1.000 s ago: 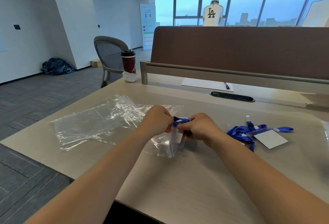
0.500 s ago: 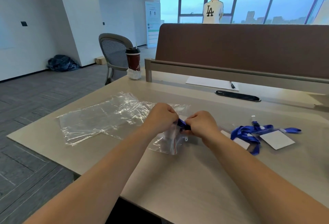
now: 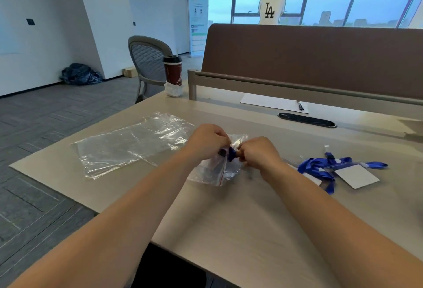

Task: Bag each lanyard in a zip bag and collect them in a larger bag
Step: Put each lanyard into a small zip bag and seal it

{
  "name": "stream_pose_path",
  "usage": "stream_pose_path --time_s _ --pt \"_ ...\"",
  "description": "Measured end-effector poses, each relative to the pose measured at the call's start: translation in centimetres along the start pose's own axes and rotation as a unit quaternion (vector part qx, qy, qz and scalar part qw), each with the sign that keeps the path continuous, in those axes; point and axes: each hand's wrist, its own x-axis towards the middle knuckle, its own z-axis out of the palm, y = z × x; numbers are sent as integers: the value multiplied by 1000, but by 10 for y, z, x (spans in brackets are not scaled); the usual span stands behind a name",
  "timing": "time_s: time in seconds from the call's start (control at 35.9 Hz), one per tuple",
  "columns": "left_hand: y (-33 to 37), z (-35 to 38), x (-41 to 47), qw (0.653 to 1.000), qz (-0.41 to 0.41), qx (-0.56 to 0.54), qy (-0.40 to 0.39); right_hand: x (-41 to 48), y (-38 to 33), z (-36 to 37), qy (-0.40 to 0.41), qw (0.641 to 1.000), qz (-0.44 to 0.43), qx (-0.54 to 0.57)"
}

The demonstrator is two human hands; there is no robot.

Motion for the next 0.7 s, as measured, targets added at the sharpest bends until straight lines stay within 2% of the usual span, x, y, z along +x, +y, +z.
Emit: stream_pose_path --time_s 0.17,0.25,0.33,0.53,0.7 --pt "3 -2 -2 1000 -18 -19 -16 -1 1 -6 40 984 -56 -165" --pt "4 -1 -3 999 -18 -19 -27 -1 3 -7 59 977 -68 -192" --pt "3 -2 -4 999 -24 -23 -27 0 3 -8 80 978 -68 -182" --pt "1 1 -5 998 -29 -29 -46 0 9 -6 90 992 -63 -63" --pt "-2 2 -10 997 -17 -35 -71 -3 12 -5 79 986 -112 -93"
